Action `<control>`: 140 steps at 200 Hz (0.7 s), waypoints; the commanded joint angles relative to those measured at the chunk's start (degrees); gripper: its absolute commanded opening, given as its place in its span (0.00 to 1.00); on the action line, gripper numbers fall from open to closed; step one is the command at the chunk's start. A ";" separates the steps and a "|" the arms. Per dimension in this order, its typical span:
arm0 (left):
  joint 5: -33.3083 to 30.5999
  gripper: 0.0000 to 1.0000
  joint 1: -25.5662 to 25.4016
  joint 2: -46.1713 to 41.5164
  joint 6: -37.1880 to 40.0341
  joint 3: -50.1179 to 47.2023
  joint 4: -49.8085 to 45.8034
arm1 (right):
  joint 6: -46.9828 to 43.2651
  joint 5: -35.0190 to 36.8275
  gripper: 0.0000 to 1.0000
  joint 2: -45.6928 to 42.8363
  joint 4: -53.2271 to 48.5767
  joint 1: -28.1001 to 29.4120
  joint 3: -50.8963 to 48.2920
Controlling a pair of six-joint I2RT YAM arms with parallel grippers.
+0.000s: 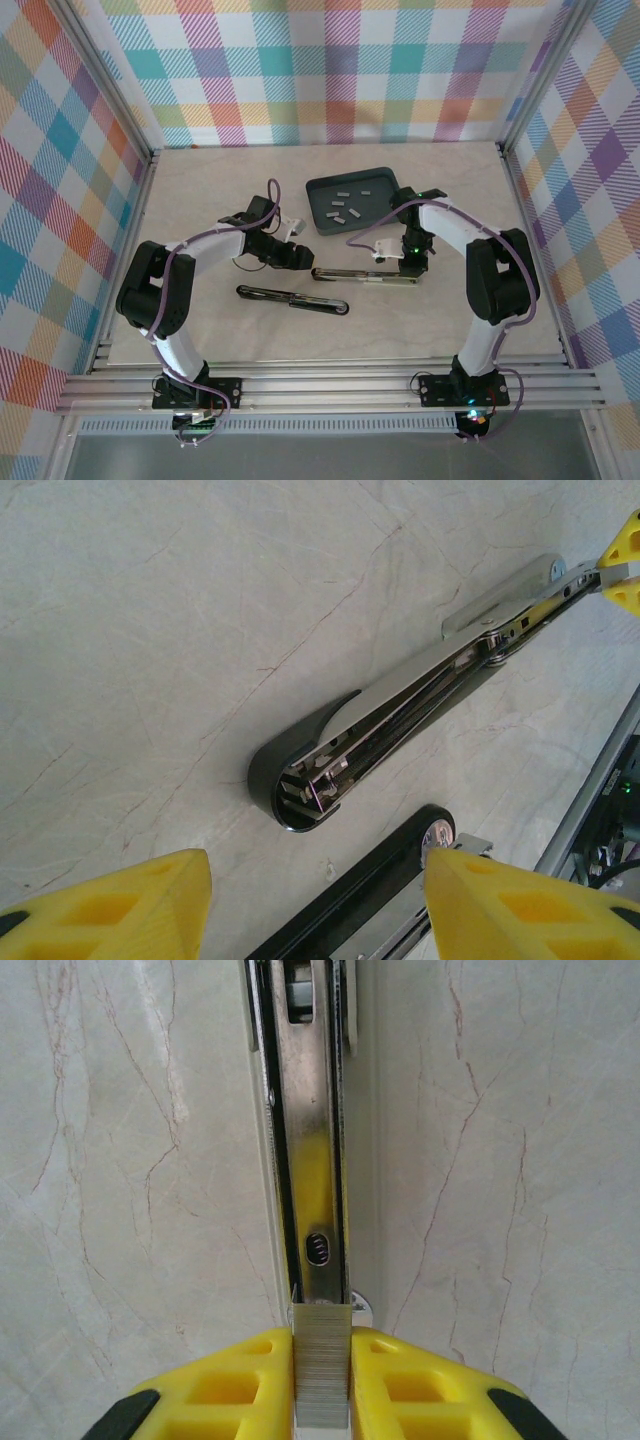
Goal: Load the staples into the stapler
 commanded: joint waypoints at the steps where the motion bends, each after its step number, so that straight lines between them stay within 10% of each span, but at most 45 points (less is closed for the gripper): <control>1: 1.26 0.59 0.26 -0.28 1.13 0.92 -1.31 | -1.49 -1.46 0.18 0.78 -0.96 -0.39 0.62; 140: 1.18 0.59 0.26 -0.54 1.10 0.62 -1.24 | -1.75 -0.08 0.18 0.46 -0.15 -0.41 -0.41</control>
